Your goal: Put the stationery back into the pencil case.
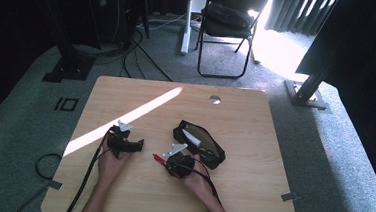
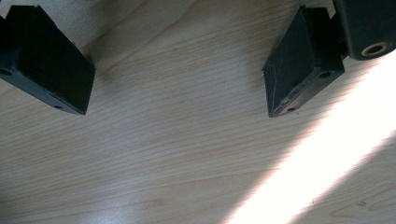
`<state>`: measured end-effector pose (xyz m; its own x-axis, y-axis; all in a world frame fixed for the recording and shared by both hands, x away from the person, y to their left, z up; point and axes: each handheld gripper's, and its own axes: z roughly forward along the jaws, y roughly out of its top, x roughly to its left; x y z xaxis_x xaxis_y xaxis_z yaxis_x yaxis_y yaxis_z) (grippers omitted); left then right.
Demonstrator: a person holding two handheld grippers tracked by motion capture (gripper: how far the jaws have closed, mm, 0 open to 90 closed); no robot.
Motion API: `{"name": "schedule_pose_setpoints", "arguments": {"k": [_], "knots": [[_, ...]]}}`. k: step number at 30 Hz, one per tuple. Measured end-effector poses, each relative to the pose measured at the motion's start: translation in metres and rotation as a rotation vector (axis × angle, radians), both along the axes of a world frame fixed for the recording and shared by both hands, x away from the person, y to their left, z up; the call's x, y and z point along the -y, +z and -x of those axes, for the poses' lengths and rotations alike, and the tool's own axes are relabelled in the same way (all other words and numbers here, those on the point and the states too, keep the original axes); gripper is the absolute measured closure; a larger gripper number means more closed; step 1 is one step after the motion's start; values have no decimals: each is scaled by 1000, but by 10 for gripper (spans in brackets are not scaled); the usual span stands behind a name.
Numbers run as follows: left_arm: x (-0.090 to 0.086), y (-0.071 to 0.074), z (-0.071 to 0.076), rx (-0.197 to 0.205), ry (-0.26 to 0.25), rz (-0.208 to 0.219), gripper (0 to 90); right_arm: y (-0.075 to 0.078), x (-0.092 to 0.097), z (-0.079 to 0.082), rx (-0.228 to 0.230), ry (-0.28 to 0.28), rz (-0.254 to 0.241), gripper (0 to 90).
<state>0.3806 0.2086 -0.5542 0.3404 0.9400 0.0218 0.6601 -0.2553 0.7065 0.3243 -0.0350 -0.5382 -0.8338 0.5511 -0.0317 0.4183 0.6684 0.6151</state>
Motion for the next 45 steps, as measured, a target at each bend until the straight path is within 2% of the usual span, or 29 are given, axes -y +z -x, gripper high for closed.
{"name": "schedule_pose_setpoints", "arguments": {"k": [16,45], "knots": [[0,0,0,0,0,0,89,12,10,5,36,-13,-34,799],[0,0,0,0,0,0,89,37,17,9,89,-20,-63,799]]}}
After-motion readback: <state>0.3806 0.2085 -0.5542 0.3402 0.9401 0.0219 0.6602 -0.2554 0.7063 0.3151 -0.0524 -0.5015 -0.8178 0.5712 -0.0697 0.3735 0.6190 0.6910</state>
